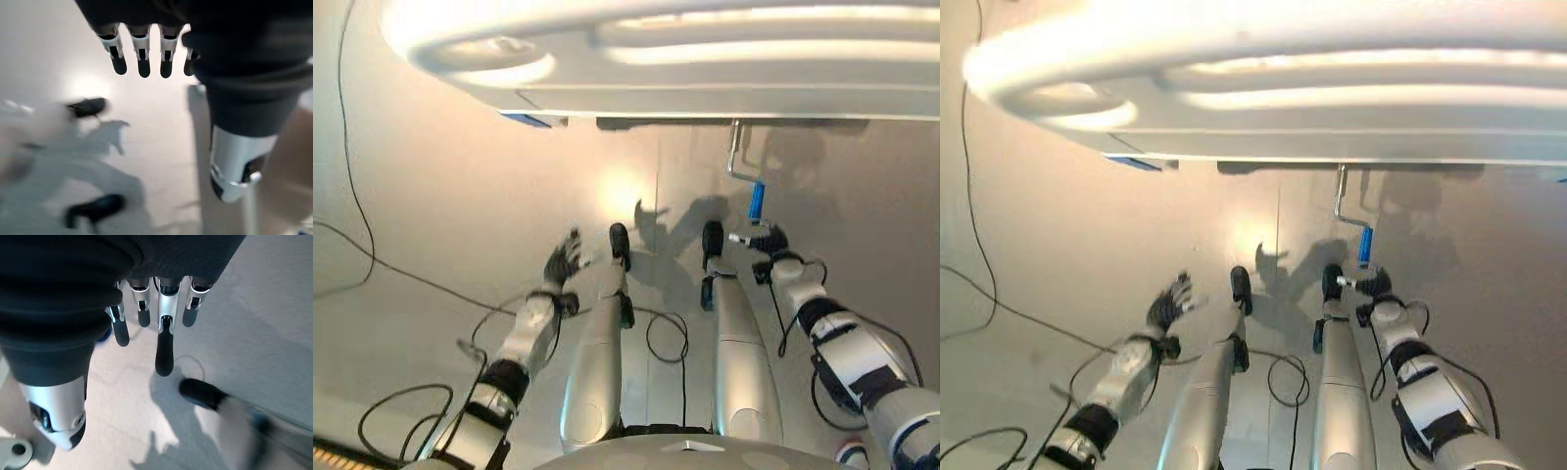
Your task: Raise the hospital bed
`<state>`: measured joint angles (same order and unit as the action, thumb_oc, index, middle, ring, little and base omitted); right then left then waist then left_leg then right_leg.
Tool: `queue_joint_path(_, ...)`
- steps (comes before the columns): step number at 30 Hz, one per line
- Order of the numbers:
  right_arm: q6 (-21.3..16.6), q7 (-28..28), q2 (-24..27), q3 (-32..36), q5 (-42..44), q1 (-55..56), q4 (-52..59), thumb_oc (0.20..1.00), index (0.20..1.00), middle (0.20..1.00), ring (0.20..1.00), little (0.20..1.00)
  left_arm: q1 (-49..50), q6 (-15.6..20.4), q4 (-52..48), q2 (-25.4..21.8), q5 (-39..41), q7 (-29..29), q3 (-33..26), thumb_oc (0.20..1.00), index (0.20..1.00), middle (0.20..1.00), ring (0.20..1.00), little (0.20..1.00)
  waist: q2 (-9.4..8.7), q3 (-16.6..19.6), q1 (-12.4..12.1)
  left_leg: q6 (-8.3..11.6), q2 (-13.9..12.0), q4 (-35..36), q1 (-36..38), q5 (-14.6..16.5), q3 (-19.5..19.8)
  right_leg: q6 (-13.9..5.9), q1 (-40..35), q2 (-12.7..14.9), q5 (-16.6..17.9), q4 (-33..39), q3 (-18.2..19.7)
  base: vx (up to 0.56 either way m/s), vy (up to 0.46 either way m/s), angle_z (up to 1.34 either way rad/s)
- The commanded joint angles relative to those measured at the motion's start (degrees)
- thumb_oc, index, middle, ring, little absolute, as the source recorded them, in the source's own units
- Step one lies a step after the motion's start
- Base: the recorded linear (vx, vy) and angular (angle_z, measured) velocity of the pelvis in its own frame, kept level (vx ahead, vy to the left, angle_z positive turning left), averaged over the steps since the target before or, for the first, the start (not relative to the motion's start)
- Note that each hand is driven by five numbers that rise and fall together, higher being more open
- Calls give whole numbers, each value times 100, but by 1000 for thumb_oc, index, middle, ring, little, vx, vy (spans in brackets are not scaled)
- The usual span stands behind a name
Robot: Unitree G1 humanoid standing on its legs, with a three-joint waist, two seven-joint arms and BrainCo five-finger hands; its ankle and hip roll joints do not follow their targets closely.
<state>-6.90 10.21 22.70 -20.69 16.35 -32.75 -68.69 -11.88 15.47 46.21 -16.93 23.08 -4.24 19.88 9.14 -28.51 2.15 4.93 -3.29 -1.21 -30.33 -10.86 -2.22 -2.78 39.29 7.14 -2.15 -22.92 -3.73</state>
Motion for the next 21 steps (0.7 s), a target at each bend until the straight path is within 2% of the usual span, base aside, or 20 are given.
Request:
queue_joint_path(1,-289,-58,-70,265,330,73,91,1000,1000,1000,1000,1000,-162,105,373,-39,-453,-27,-28,1000,1000,1000,1000,1000,-150,-128,124,-176,412,-601,465,755,-91,-544,-1004,51,596,1359,-152,34,-24,8)
queue_joint_path(3,-311,-93,-29,346,404,188,116,1000,1000,1000,1000,1000,-112,86,580,-15,-525,-33,-100,1000,1000,1000,1000,1000,-158,-97,127,-175,409,-582,554,750,-78,-539,-1107,50,587,1383,-170,63,-47,11)
queue_joint_path(8,-290,-266,180,815,566,905,98,1000,1000,1000,1000,1000,297,-40,1314,-6,-727,207,-376,1000,1000,1000,1000,1000,-180,251,116,-174,400,-499,1024,845,-2,-520,-1636,31,447,1465,-267,77,-46,10)
queue_joint_path(11,-287,-342,255,945,654,1071,107,1000,1000,1000,1000,1000,405,-56,1402,-35,-841,293,-403,1000,1000,1000,1000,1000,-193,375,113,-167,392,-489,1143,875,7,-522,-1760,18,399,1466,-276,74,-32,7)
queue_joint_path(14,-245,-423,288,1177,679,1484,100,1000,1000,1000,1000,1000,565,-141,1636,-32,-1057,375,-489,1000,1000,1000,1000,1000,-311,634,118,-139,347,-449,1387,905,68,-528,-2044,-25,323,1503,-323,107,-72,17)
queue_joint_path(19,-168,-463,271,1264,564,1761,-78,1000,1000,1000,1000,1000,655,-177,1692,-42,-1135,400,-535,1000,1000,1000,1000,1000,-430,869,114,-116,297,-392,1604,914,133,-528,-2329,-61,282,1606,-361,74,-63,9)
queue_joint_path(20,-114,-441,115,1327,430,2024,-186,1000,1000,1000,1000,1000,674,-175,1799,-52,-1332,332,-585,1000,1000,1000,1000,1000,-580,1133,115,-97,255,-322,1861,913,162,-541,-2630,-87,280,1712,-395,72,-74,1)
queue_joint_path(21,-114,-440,113,1328,429,2028,-185,1000,1000,1000,1000,1000,677,-175,1798,-54,-1332,331,-584,1000,1000,1000,1000,1000,-582,1128,115,-97,255,-317,1874,912,162,-541,-2642,-87,280,1717,-396,129,-121,2)
